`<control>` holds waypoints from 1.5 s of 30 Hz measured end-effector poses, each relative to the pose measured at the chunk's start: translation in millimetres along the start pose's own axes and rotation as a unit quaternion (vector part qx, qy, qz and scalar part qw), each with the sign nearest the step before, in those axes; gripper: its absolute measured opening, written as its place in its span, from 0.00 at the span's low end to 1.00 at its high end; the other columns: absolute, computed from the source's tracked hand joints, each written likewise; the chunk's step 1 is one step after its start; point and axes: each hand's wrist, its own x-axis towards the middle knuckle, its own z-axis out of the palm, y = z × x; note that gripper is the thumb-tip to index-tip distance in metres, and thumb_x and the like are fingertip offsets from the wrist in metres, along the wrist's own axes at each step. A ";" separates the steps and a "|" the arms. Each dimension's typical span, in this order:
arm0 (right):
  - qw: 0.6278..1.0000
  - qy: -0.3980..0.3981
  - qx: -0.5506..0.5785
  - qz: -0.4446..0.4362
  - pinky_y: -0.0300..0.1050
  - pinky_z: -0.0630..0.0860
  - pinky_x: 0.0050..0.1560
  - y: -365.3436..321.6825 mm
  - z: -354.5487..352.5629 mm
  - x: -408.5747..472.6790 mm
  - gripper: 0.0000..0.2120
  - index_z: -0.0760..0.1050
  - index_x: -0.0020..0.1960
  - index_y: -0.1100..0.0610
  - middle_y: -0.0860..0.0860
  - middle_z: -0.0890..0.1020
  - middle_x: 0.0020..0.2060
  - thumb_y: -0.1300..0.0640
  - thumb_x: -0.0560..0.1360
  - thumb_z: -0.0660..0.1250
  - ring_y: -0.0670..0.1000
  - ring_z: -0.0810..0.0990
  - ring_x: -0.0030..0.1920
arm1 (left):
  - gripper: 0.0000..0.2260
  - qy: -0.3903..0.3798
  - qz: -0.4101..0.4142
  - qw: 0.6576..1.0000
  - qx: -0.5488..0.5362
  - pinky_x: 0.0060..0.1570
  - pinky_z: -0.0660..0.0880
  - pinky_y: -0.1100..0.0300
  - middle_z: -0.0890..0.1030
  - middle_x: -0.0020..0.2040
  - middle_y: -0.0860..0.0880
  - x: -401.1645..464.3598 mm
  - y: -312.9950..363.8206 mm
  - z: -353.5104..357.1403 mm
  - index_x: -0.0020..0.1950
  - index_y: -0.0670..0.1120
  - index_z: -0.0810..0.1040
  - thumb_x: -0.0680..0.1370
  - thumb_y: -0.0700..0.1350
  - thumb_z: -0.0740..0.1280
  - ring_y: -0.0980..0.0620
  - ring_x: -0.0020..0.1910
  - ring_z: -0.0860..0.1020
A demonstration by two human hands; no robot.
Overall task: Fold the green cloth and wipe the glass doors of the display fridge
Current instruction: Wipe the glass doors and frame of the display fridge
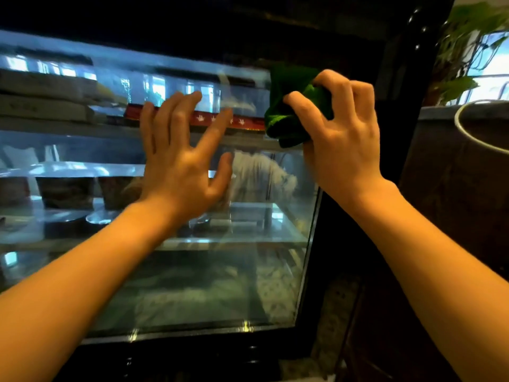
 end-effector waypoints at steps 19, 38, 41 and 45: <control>0.997 -0.068 0.024 -0.005 0.57 0.74 0.44 -45.5 -6.7 -109.3 0.14 0.81 0.59 0.51 0.62 0.80 0.61 0.60 0.74 0.68 0.71 0.78 0.54 | 0.22 -0.044 -0.028 0.994 0.091 0.67 0.56 0.25 0.63 0.72 0.28 -46.7 -5.1 -1.8 0.76 0.50 0.65 0.83 0.56 0.57 0.25 0.72 0.61; 0.974 -0.187 0.125 0.004 0.58 0.75 0.45 -114.2 -15.9 -292.4 0.22 0.75 0.64 0.46 0.56 0.68 0.62 0.60 0.72 0.60 0.62 0.67 0.57 | 0.22 -0.047 -0.029 0.992 0.109 0.65 0.60 0.26 0.64 0.70 0.27 -52.0 -7.9 -0.8 0.74 0.46 0.70 0.84 0.56 0.55 0.23 0.70 0.62; 0.968 -0.208 0.142 0.006 0.58 0.76 0.44 -121.2 -19.2 -307.7 0.20 0.81 0.60 0.47 0.56 0.69 0.61 0.59 0.72 0.61 0.62 0.68 0.55 | 0.21 -0.025 -0.006 0.994 0.104 0.65 0.61 0.27 0.65 0.70 0.28 -51.0 -10.1 1.5 0.73 0.47 0.71 0.84 0.55 0.57 0.26 0.70 0.62; 0.966 -0.211 0.152 0.010 0.57 0.76 0.43 -124.6 -17.9 -314.4 0.21 0.72 0.63 0.45 0.56 0.69 0.62 0.59 0.72 0.60 0.62 0.69 0.55 | 0.19 0.001 0.014 0.995 0.100 0.67 0.60 0.29 0.66 0.71 0.31 -51.9 -12.3 4.7 0.71 0.48 0.69 0.83 0.54 0.60 0.29 0.71 0.64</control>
